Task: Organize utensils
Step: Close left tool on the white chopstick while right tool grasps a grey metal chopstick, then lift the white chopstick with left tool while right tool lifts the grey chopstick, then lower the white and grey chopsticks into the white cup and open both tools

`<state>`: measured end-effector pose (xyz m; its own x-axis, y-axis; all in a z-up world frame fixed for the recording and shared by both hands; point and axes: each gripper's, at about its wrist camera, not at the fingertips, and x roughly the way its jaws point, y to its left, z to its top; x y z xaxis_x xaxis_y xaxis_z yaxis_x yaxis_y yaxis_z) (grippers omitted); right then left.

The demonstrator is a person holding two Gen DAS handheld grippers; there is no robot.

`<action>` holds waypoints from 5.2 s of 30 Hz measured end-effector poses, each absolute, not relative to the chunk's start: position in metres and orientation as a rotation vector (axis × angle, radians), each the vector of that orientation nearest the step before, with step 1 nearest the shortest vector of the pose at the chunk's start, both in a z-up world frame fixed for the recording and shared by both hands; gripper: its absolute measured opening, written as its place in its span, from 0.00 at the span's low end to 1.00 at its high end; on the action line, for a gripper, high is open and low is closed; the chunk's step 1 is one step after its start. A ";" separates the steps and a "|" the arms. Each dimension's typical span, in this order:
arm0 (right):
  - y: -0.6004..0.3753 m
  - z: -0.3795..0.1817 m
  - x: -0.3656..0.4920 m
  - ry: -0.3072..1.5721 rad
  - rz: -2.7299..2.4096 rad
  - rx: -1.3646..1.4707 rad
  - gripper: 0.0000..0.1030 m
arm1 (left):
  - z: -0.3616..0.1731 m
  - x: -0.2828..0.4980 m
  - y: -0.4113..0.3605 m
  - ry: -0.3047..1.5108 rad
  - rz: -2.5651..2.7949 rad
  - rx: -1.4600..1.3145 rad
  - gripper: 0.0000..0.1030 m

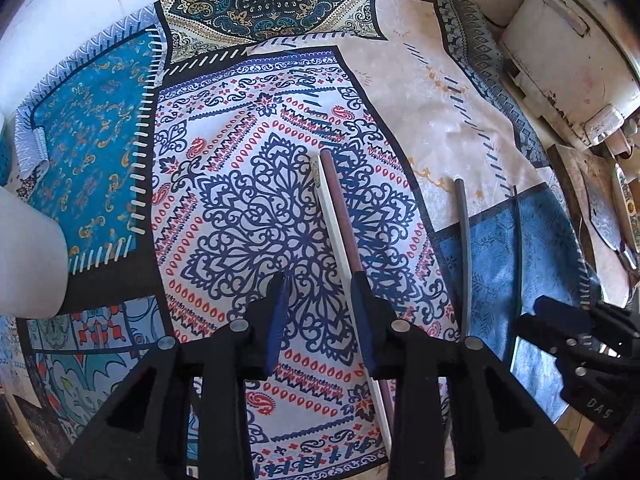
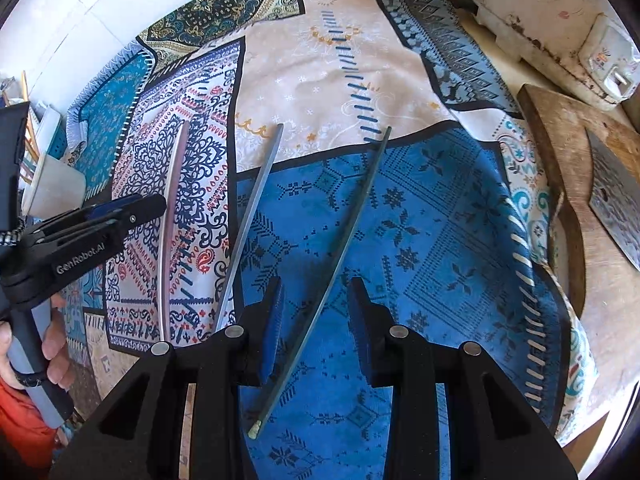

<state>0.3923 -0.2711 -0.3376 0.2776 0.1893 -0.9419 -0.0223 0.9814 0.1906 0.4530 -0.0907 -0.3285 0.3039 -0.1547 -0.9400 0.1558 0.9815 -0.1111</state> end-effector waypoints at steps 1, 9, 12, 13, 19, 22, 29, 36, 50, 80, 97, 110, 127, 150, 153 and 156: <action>-0.270 -0.339 0.393 1.287 0.143 0.146 0.25 | -0.329 0.454 -0.091 1.245 -0.210 -0.008 0.27; -0.253 -0.343 0.399 1.275 0.209 0.127 0.07 | -0.333 0.469 -0.098 1.239 -0.191 0.088 0.08; -0.241 -0.341 0.400 1.271 0.264 0.097 0.05 | -0.334 0.472 -0.098 1.248 -0.220 0.109 0.07; -0.239 -0.341 0.401 1.271 0.271 0.082 0.05 | -0.334 0.472 -0.097 1.256 -0.237 0.109 0.07; -0.242 -0.340 0.402 1.297 0.252 0.012 0.05 | -0.335 0.471 -0.095 1.332 -0.340 0.122 0.04; -0.245 -0.340 0.411 1.317 0.243 0.028 0.05 | -0.335 0.466 -0.094 1.354 -0.357 0.153 0.04; -0.233 -0.340 0.424 1.310 0.233 -0.008 0.07 | -0.336 0.467 -0.105 1.355 -0.381 0.234 0.05; -0.231 -0.339 0.428 1.312 0.229 0.049 0.05 | -0.333 0.463 -0.108 1.336 -0.358 0.259 0.04; -0.223 -0.282 0.424 1.161 0.261 0.067 0.05 | -0.260 0.432 -0.085 1.097 -0.287 0.260 0.04; -0.165 -0.294 0.466 1.211 0.356 -0.205 0.18 | -0.162 0.389 0.039 0.861 -0.087 -0.029 0.00; -0.153 -0.331 0.493 1.333 0.434 -0.252 0.06 | -0.309 0.400 0.078 1.251 0.005 -0.032 0.31; -0.162 -0.318 0.468 1.333 0.464 -0.129 0.06 | -0.338 0.409 0.070 1.367 -0.055 0.038 0.23; -0.130 -0.253 0.433 1.155 0.576 -0.091 0.05 | -0.323 0.384 0.041 1.303 -0.083 0.007 0.03; -0.051 -0.171 0.431 0.912 0.726 -0.144 0.05 | -0.157 0.350 0.110 0.858 0.021 -0.157 0.03; -0.036 -0.162 0.434 0.874 0.740 -0.140 0.05 | -0.138 0.350 0.120 0.816 0.028 -0.157 0.03; -0.022 -0.156 0.438 0.846 0.748 -0.137 0.05 | -0.122 0.351 0.132 0.774 0.041 -0.150 0.03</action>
